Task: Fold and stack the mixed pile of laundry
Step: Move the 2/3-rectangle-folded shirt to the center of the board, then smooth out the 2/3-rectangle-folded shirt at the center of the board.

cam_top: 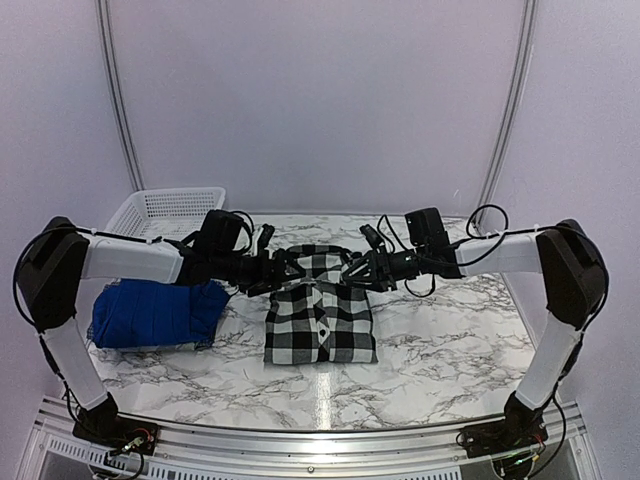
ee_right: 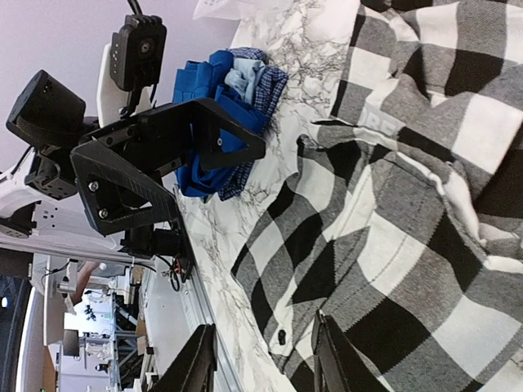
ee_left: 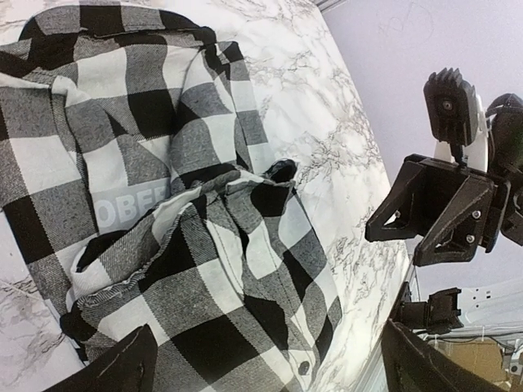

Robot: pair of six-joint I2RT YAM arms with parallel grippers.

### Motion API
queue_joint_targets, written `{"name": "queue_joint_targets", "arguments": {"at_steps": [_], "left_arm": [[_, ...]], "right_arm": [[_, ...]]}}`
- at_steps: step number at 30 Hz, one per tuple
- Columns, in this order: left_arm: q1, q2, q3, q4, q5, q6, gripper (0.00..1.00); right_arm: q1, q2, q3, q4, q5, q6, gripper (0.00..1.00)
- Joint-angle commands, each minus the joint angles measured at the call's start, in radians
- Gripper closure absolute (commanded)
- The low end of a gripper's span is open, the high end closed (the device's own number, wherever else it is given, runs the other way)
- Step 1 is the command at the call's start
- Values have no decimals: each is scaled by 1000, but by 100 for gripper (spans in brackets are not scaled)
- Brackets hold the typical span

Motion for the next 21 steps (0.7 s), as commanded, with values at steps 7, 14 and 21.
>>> {"name": "queue_joint_targets", "arguments": {"at_steps": [7,14,21], "left_arm": [[-30,205,188,12,-30,-40,1],[10,379,250,25,-55,-54,1],[9,120,123,20,-57,29,1]], "right_arm": [[51,223,81,238,-61,143,62],[12,436,182,232,-78,122,62],[40,204,98,132,-97,75,53]]}}
